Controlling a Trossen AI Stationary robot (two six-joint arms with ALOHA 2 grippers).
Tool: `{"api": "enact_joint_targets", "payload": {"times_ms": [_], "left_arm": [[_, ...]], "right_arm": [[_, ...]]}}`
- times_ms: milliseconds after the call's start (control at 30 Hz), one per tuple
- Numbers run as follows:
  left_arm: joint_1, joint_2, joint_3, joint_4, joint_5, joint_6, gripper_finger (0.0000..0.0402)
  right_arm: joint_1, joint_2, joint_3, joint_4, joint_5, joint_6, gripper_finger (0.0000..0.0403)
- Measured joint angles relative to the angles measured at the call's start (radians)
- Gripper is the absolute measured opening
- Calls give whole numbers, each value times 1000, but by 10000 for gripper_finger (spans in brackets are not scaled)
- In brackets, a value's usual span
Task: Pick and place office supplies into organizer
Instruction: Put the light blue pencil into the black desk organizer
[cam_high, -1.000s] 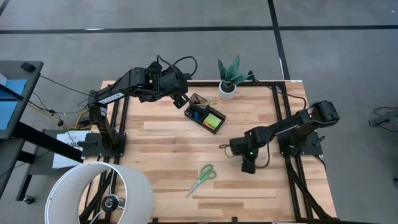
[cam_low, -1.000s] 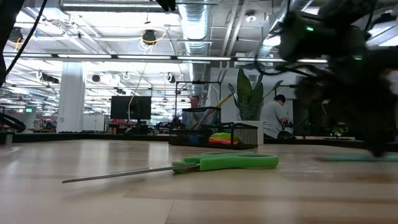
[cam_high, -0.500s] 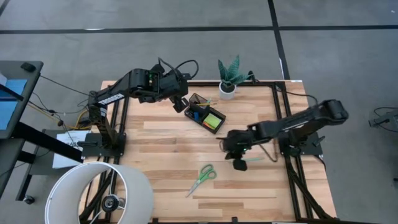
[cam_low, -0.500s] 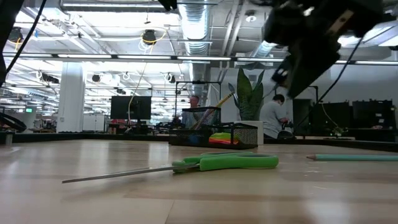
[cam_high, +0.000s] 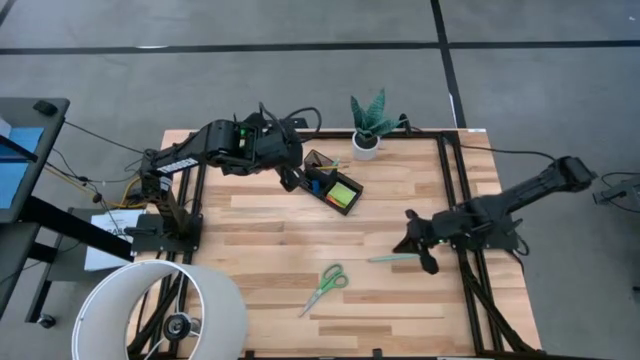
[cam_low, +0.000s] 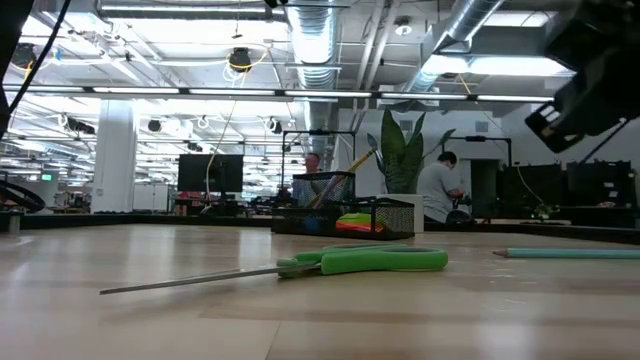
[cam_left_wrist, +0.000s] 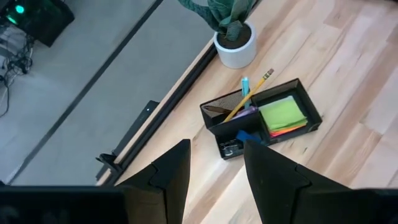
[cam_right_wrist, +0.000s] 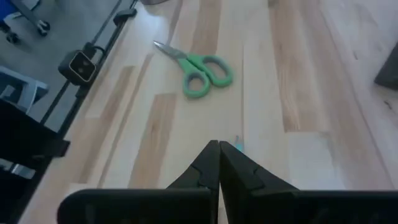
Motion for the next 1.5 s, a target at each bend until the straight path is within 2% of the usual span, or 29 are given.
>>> {"api": "enact_joint_targets", "payload": {"times_ms": [133,367,533,767,867,1067,1200,1267,1500], "left_arm": [[-1,0,0,0,0,-56,144],[-1,0,0,0,23,-142,144],[-1,0,0,0,49,-198,144],[-1,0,0,0,52,-249,144],[-1,0,0,0,53,-250,144],[-1,0,0,0,59,-250,144],[-1,0,0,0,60,-248,144],[-1,0,0,0,63,-248,144],[-1,0,0,0,77,-245,144]], "right_arm": [[33,-55,-55,-13,40,-2,0],[45,-5,-95,-26,71,-1,2],[45,60,-95,28,92,-2,39],[46,171,-94,126,92,-2,125],[61,228,-94,138,91,0,150],[107,388,-94,237,94,-43,150],[122,526,-90,297,192,-60,134],[116,589,-105,391,221,-59,129],[134,824,-222,904,254,13,122]]}}
